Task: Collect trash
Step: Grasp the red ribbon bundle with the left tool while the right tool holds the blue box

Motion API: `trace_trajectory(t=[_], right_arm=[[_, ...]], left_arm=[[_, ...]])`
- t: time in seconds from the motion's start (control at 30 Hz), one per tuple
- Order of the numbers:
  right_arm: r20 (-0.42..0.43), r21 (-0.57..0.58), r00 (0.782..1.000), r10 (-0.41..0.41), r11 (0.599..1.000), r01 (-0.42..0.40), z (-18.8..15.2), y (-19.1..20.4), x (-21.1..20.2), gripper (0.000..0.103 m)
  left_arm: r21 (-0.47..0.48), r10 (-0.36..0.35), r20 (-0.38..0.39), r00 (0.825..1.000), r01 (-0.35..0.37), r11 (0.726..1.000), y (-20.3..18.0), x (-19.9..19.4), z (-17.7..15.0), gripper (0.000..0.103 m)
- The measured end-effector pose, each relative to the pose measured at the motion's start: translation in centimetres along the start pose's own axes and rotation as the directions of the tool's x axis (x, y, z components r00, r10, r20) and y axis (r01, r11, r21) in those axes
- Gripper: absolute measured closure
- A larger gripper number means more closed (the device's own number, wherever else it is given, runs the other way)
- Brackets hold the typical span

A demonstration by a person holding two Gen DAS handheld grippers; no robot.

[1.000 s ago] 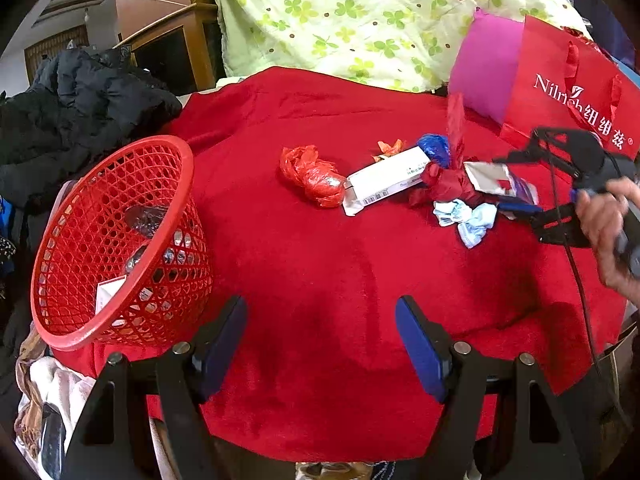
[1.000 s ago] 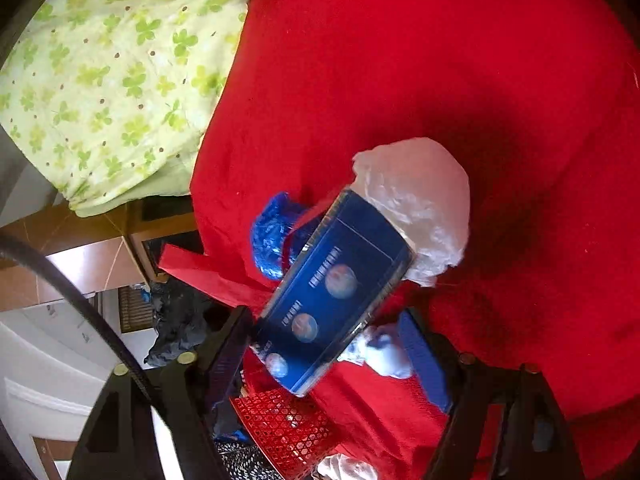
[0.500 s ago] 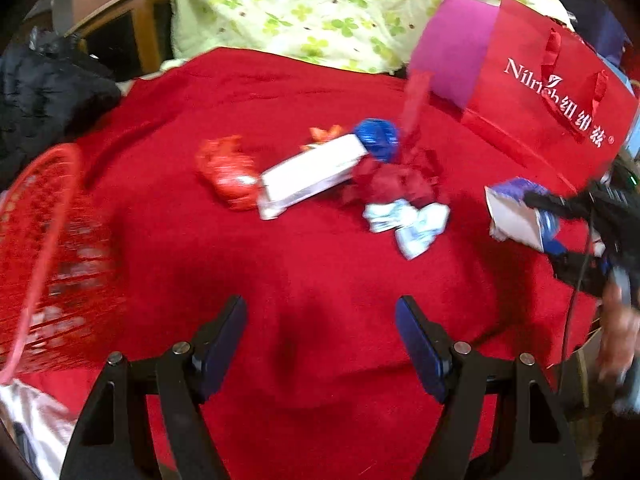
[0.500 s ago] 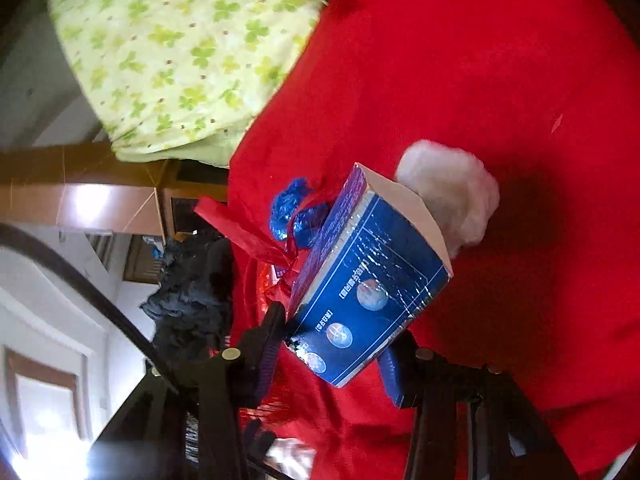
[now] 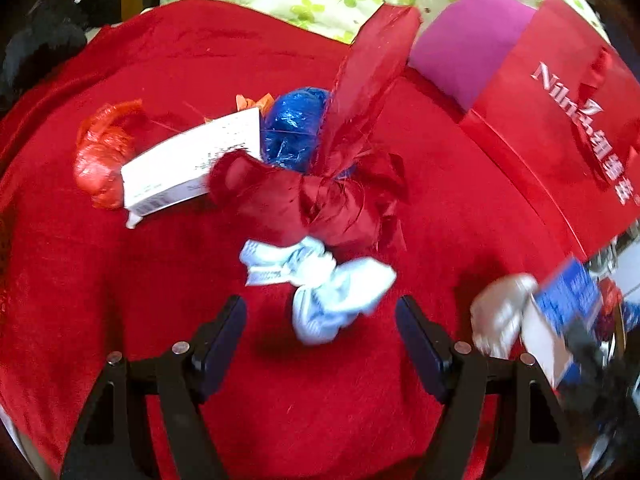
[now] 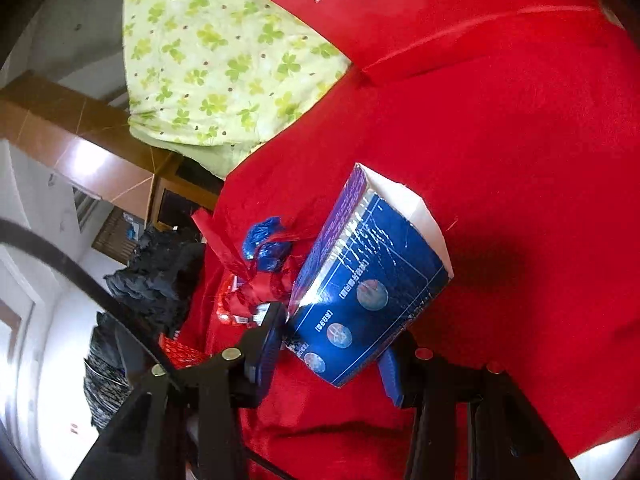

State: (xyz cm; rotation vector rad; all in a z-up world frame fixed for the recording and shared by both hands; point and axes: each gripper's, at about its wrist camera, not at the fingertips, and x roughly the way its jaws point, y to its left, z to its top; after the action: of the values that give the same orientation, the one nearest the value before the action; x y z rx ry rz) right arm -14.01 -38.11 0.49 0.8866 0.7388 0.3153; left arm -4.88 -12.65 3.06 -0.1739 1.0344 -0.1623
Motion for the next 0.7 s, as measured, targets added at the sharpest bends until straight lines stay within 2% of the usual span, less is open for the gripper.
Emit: trace_trajectory(t=[0.17, 0.23, 0.33, 0.4, 0.5, 0.7], right_arm=[[0.020, 0.031, 1.000, 0.014, 0.999, -0.015, -0.2, -2.0, -0.9, 0.057], [0.029, 0.024, 0.999, 0.018, 1.000, -0.019, -0.3, -1.9, -1.0, 0.057], [0.048, -0.016, 0.998, 0.034, 0.999, -0.033, -0.4, -1.2, -1.5, 0.057], [0.061, -0.041, 0.996, 0.063, 0.997, -0.061, -0.5, -0.7, -1.8, 0.057], [0.072, -0.069, 0.993, 0.089, 0.994, -0.084, -0.7, 0.2, -2.1, 0.057], [0.111, -0.102, 0.992, 0.066, 0.993, -0.054, -1.0, 1.2, -3.4, 0.057]], left_arm=[[-0.065, 0.027, -0.014, 1.000, -0.028, 0.998, 0.0, 2.1, 0.5, 0.026], [-0.067, 0.045, -0.002, 0.999, -0.045, 0.997, 0.1, 2.3, 0.2, 0.036], [-0.048, 0.051, 0.024, 0.998, -0.050, 0.998, 0.5, 1.8, -0.1, 0.060], [-0.051, 0.025, 0.029, 0.999, -0.024, 0.998, 1.1, 1.3, -0.4, 0.067], [-0.046, 0.004, 0.035, 0.999, -0.003, 0.999, 1.8, 0.3, -1.1, 0.071], [-0.033, -0.035, 0.029, 0.999, 0.036, 0.999, 3.8, -2.7, -3.3, 0.071]])
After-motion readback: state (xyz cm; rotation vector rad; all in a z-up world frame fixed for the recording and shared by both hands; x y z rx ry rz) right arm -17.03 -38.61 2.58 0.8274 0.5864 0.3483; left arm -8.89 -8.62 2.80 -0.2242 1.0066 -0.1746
